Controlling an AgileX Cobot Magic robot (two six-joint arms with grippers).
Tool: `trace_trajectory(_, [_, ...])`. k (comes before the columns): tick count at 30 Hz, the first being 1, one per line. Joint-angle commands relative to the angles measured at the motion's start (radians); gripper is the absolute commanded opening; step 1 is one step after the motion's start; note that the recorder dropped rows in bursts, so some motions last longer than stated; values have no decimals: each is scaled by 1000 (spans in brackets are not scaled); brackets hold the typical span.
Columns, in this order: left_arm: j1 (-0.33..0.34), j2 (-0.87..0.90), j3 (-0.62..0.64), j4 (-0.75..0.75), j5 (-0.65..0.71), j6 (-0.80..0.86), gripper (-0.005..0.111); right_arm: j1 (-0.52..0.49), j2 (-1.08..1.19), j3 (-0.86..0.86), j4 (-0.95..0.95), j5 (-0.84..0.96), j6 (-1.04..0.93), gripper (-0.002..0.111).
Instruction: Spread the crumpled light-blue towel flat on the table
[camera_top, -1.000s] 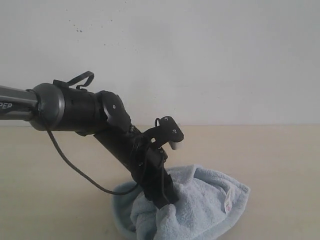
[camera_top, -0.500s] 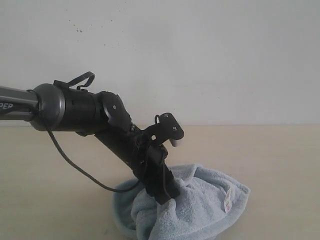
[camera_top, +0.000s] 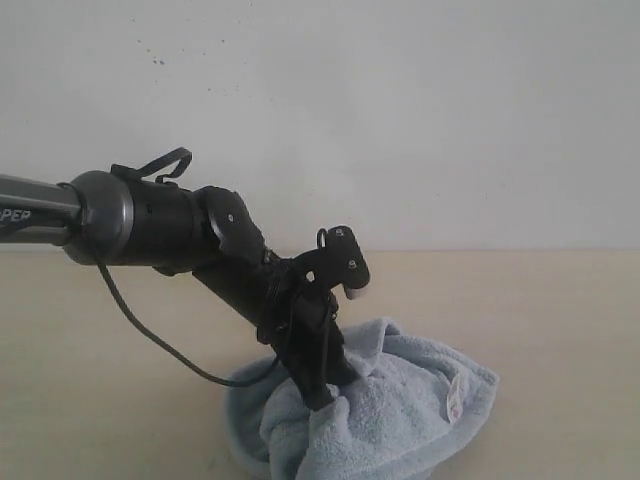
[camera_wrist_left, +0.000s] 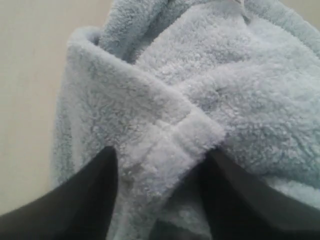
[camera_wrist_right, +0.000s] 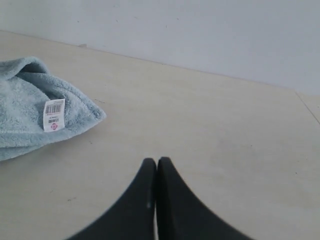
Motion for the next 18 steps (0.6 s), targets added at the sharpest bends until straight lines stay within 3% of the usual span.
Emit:
trace_trajectory(1, [-3,-8,3,-13,-27,5,5,1,-5,-1,2,-12,0,0])
trace_trajectory(11, [-3,-138,3,-7,-62,-222,4,1,-5,-1,2,-12,0,0])
trace_trajectory(15, [-3,-227,3,38,14,-336,4,1,-5,-1,2,-12,0,0])
trace_trajectory(18, [-3,-292,3,142,68,-528,4,1,-5,-1,2,-12,0,0])
